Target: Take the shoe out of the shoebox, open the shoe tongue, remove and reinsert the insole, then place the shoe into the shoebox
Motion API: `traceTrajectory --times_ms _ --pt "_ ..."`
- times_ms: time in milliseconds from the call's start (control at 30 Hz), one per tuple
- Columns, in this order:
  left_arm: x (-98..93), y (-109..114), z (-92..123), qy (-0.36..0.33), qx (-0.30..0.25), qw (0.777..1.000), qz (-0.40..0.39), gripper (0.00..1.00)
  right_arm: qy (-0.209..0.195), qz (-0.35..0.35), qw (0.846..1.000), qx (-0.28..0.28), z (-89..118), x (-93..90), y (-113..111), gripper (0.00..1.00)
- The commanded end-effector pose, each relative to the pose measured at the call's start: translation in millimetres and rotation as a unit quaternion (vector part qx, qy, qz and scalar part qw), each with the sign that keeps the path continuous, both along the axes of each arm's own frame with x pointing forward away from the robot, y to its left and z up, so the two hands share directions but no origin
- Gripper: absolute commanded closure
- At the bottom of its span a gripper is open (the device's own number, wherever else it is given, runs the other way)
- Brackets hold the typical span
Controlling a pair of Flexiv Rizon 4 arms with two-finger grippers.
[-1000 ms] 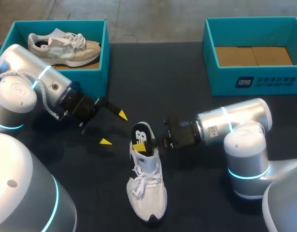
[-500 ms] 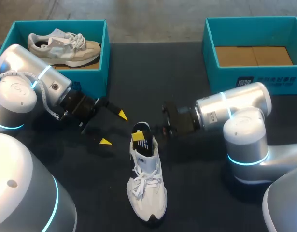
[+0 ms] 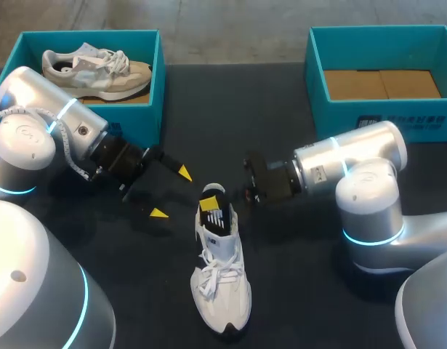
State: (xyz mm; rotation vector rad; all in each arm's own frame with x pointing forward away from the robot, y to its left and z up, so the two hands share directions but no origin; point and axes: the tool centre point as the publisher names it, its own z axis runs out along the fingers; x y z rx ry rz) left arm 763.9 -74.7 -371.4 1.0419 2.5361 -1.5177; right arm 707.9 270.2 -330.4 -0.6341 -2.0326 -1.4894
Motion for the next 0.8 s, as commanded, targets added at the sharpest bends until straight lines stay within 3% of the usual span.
traceTrajectory --times_ms 33,433,667,700,733,800 --pt "0.3 0.3 0.0 0.0 0.001 1.0 -0.001 0.0 0.005 -0.002 1.0 0.0 -5.0 -6.0 2.1 1.0" --pt "0.3 0.3 0.0 0.0 0.001 1.0 -0.001 0.0 0.028 -0.007 1.0 0.002 -19.2 -22.7 3.3 1.0" --pt "0.3 0.3 0.0 0.0 0.001 1.0 -0.001 0.0 0.025 -0.015 1.0 0.001 -14.6 -19.0 1.5 1.0" --pt "0.3 0.3 0.0 0.0 0.001 1.0 -0.001 0.0 0.021 -0.016 1.0 0.0 -13.0 -17.0 0.7 0.78" --pt "0.3 0.3 0.0 0.0 0.001 1.0 -0.001 0.0 0.018 -0.017 1.0 -0.002 -10.9 -14.7 0.2 0.65" --pt "0.3 0.3 0.0 0.0 0.001 1.0 -0.001 0.0 0.012 -0.016 1.0 -0.004 -7.0 -10.9 -0.1 0.53"
